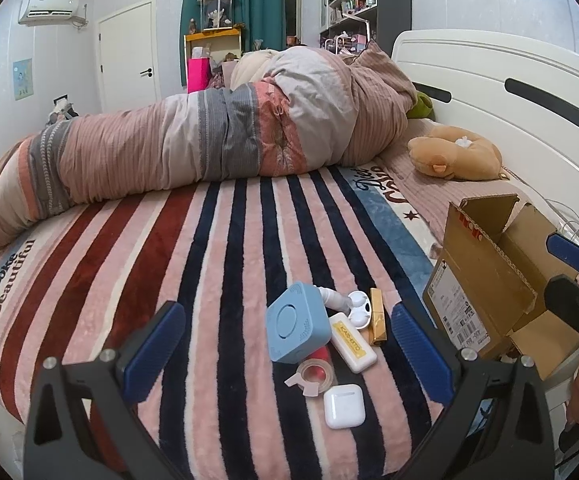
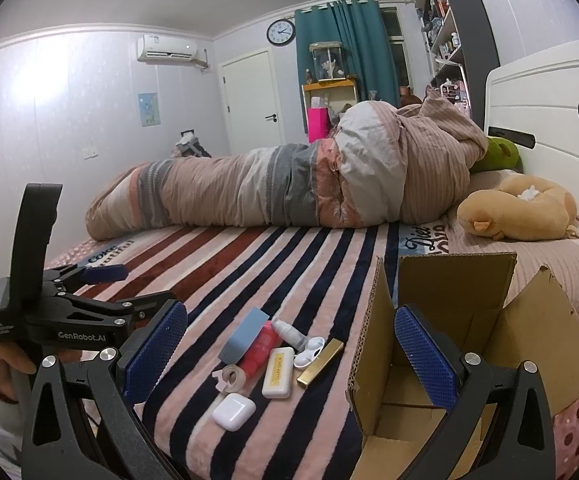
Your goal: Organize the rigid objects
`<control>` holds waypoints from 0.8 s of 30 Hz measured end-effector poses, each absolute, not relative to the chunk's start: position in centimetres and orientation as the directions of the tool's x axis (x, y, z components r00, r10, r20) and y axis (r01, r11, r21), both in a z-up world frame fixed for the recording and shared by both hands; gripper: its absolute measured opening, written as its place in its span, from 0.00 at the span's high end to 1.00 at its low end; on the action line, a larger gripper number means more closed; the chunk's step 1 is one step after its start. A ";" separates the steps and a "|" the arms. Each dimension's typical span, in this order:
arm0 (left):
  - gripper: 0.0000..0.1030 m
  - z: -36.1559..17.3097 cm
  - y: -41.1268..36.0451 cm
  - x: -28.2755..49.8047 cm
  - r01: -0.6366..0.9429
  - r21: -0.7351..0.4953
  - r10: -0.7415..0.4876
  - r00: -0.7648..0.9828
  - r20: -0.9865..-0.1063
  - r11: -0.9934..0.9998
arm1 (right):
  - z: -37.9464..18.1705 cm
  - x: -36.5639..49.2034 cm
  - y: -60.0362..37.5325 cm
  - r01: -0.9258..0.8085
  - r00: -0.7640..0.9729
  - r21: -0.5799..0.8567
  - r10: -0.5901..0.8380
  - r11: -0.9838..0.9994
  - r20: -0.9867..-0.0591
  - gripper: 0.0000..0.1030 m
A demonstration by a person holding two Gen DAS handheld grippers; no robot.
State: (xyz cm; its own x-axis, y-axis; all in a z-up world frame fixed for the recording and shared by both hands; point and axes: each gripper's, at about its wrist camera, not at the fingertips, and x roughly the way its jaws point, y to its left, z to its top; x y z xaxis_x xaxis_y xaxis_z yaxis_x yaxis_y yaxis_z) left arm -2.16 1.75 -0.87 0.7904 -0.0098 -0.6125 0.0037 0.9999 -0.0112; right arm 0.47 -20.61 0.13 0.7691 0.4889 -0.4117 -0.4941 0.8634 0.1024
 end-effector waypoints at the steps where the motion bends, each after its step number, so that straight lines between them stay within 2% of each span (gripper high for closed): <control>1: 0.00 -0.9 1.7 -2.2 0.003 -0.010 -0.009 0.790 -0.613 1.000 | 0.2 0.5 -20.6 -0.494 0.769 0.101 0.488 0.864 -0.413 0.00; 10: 0.00 -1.5 2.5 -2.4 -0.010 -0.029 -0.010 0.786 -0.618 1.000 | 0.2 0.2 -20.6 -0.478 0.786 0.084 0.469 0.874 -0.404 0.00; 14: 0.00 -1.8 3.9 -2.1 -0.015 -0.081 -0.038 0.790 -0.612 0.997 | 0.8 -0.5 -19.0 -0.483 0.808 0.007 0.448 0.876 -0.383 0.00; 16: 0.00 -2.2 4.9 -2.0 -0.018 -0.095 -0.044 0.788 -0.614 0.995 | 1.0 -0.9 -17.8 -0.500 0.806 -0.009 0.462 0.866 -0.371 0.11; 19: 0.00 -3.1 6.5 -1.9 -0.039 -0.101 -0.032 0.787 -0.616 0.994 | 1.0 -1.1 -16.0 -0.525 0.795 -0.025 0.479 0.851 -0.371 0.20; 20: 0.00 -3.5 7.1 -1.8 -0.045 -0.102 -0.028 0.787 -0.617 0.994 | 0.8 -1.2 -15.2 -0.533 0.789 -0.030 0.485 0.845 -0.378 0.22; 22: 0.00 -4.4 8.2 -1.6 -0.065 -0.090 -0.006 0.780 -0.626 0.994 | -0.2 -1.0 -13.8 -0.555 0.761 -0.007 0.504 0.832 -0.409 0.34; 24: 0.00 -5.5 9.3 -1.2 -0.082 -0.082 0.011 0.772 -0.635 0.993 | -1.6 -0.2 -12.9 -0.567 0.720 0.051 0.525 0.822 -0.454 0.38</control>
